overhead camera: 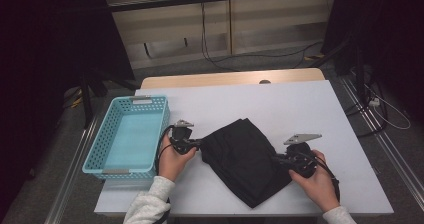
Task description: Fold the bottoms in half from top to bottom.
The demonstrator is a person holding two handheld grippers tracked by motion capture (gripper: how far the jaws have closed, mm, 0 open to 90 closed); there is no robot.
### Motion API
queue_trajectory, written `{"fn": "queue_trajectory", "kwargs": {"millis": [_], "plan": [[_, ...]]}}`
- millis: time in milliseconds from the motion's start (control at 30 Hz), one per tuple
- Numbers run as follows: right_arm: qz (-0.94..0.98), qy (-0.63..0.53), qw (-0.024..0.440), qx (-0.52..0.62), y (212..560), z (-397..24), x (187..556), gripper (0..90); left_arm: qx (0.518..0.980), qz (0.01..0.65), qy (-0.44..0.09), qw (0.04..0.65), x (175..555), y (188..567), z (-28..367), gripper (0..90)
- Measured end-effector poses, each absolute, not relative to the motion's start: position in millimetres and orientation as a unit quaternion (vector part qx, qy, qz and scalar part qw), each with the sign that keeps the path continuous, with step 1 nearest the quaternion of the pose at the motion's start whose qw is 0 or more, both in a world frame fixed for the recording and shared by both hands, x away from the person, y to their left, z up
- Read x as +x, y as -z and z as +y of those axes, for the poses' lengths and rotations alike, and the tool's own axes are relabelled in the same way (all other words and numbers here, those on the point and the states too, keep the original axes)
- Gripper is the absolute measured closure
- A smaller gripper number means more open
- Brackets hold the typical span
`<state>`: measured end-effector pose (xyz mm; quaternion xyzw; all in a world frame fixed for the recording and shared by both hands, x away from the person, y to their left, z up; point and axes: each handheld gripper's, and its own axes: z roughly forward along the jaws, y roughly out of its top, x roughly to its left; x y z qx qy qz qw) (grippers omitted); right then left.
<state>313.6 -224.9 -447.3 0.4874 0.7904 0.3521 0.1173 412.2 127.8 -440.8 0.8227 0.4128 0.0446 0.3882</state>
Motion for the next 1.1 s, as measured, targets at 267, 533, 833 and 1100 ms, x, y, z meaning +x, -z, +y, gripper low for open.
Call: {"fn": "queue_trajectory", "kwargs": {"millis": [267,533,833,1100], "plan": [[0.790,-0.361,0.114,0.482,445,-214,315,78.7,0.817,0.425,-0.065,0.385,413,437,133,85.5],[0.769,-0.377,0.163,0.489,428,-219,306,63.9,0.810,0.430,-0.063,0.394,415,439,138,71.3],[0.805,-0.318,0.159,0.475,440,-204,303,64.4,0.813,0.429,-0.069,0.389,414,441,137,57.2],[0.793,-0.348,0.120,0.486,448,-208,306,81.5,0.818,0.422,-0.074,0.384,413,445,135,53.7]]}}
